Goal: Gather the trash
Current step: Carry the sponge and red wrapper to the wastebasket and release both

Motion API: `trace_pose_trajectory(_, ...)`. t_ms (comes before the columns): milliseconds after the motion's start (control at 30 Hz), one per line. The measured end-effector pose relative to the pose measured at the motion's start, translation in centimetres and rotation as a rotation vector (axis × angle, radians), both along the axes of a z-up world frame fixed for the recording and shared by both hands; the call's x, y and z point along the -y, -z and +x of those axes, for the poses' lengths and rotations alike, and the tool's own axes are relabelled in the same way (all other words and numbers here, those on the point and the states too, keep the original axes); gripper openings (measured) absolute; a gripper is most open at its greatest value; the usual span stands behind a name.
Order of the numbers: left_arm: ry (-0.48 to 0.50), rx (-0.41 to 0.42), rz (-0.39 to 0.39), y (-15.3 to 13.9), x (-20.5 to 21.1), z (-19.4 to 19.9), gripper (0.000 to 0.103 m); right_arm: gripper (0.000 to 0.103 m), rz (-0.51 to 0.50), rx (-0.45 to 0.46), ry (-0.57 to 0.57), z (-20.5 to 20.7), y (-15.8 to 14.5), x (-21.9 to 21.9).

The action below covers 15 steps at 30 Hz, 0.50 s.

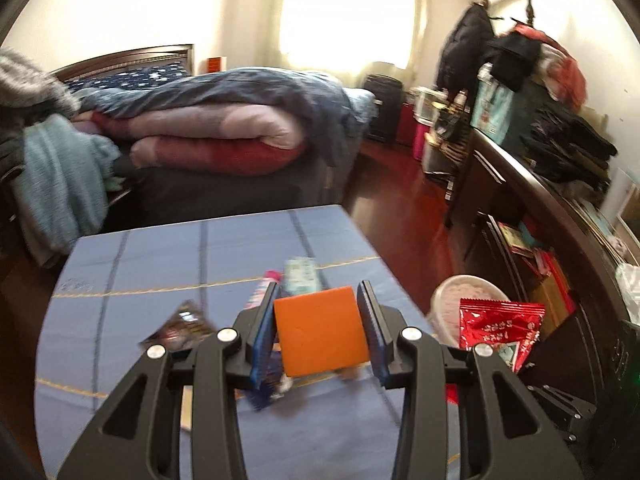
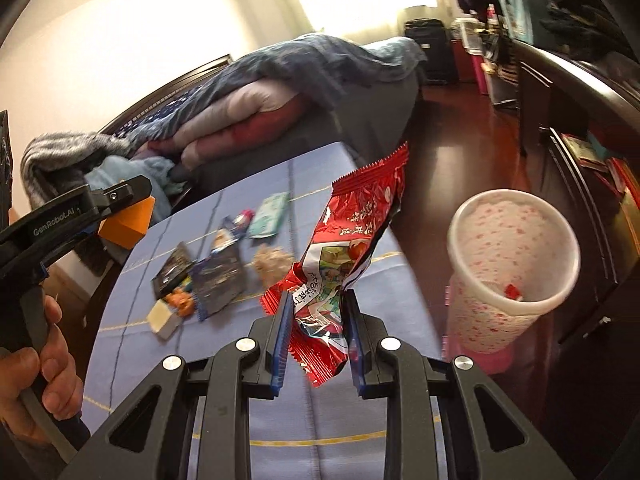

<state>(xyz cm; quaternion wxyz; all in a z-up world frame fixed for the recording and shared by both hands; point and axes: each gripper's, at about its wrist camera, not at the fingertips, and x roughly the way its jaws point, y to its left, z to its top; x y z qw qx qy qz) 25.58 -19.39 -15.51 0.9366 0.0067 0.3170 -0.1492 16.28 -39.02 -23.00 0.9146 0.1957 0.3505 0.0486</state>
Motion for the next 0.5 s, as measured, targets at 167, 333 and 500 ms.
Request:
trace_pose_trajectory(167,0.097,-0.003,0.001,0.4,4.2,0.6,0.04,0.025,0.007,-0.002,0.069,-0.3,0.4,3.1)
trace_pose_trajectory(333,0.194,0.0,0.011,1.2,8.8,1.2,0.04,0.025,0.015,-0.003,0.148,-0.6,0.8,6.5)
trace_pose_trajectory(500,0.28,0.0,0.017,1.8,12.9,2.0,0.04,0.025,0.016,-0.007,0.227,-0.6,1.3,10.0)
